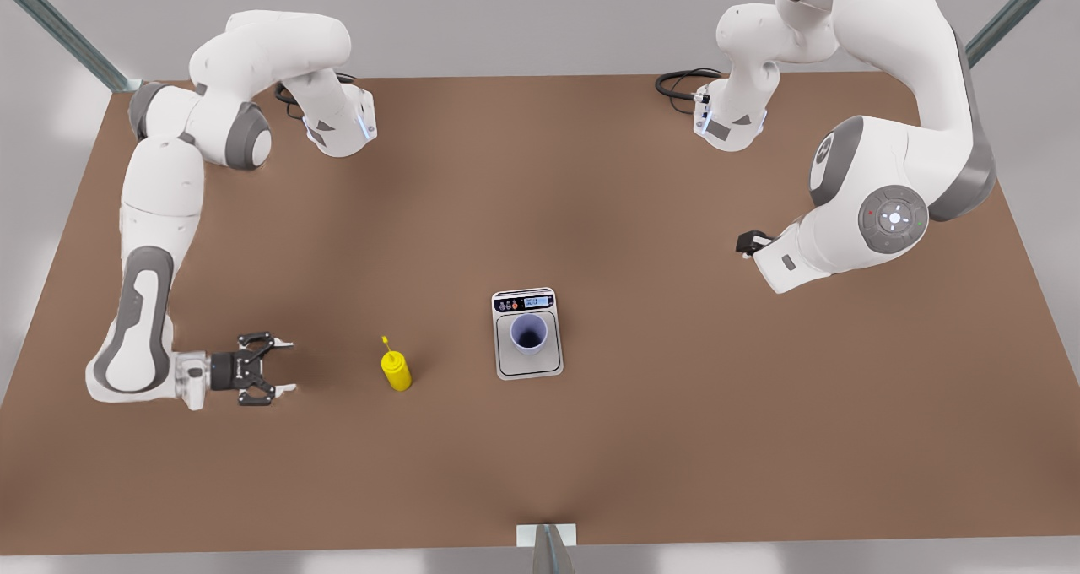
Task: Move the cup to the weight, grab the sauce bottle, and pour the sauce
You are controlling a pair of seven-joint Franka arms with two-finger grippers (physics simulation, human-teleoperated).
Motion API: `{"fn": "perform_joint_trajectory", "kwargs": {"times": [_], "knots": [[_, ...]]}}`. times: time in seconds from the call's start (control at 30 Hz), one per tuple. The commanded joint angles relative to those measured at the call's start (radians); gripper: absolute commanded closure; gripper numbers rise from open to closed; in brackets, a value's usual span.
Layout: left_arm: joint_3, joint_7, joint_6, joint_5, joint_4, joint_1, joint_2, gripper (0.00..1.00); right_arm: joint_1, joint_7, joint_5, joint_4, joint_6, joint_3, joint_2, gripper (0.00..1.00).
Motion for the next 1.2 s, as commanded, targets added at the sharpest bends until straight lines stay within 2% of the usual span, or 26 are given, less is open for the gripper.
{"fn": "perform_joint_trajectory", "kwargs": {"times": [0.0,0.03,0.07,0.1,0.13,0.17,0.23,0.3,0.37,0.57,1.17], "knots": [[0.0,-0.008,-0.003,0.001,0.0,0.0,-0.002,0.0,0.023,1.87,-0.355,0.024,-0.193,-0.019,-0.116,0.0],[0.0,-0.011,0.0,0.002,0.0,0.001,-0.002,0.0,0.095,2.198,-0.404,0.144,-0.199,-0.031,-0.135,0.0],[0.0,-0.011,0.001,0.001,0.0,0.001,-0.001,0.0,0.153,2.371,-0.507,0.198,-0.198,-0.04,-0.168,0.0],[0.0,-0.013,-0.002,0.001,0.0,0.0,-0.001,0.0,0.168,2.526,-0.513,0.201,-0.219,-0.031,-0.221,0.0],[0.0,-0.013,-0.002,0.001,0.0,0.0,-0.001,0.0,0.202,2.563,-0.557,0.204,-0.233,-0.037,-0.251,0.0],[0.0,-0.013,-0.002,0.001,0.0,0.0,-0.001,0.0,0.227,2.566,-0.74,0.204,-0.225,0.02,-0.337,0.0],[0.0,-0.013,-0.002,0.001,0.0,0.0,-0.001,0.0,0.129,2.551,-0.97,0.127,-0.184,0.24,-0.53,0.0],[0.0,-0.013,-0.002,0.001,0.0,0.0,-0.001,0.0,0.089,2.477,-1.007,-0.031,-0.133,0.268,-0.734,0.0],[0.0,-0.013,-0.002,0.001,0.0,0.0,-0.001,0.0,0.063,2.425,-1.031,-0.17,-0.064,0.294,-0.87,0.0],[0.0,-0.013,0.0,0.001,0.0,0.001,-0.001,0.0,0.03,2.416,-1.045,-0.264,-0.027,0.325,-0.959,0.0],[0.0,-0.014,-0.002,-0.001,-0.003,0.0,0.001,0.0,0.027,2.393,-1.05,-0.255,-0.027,0.323,-0.954,0.0]]}}
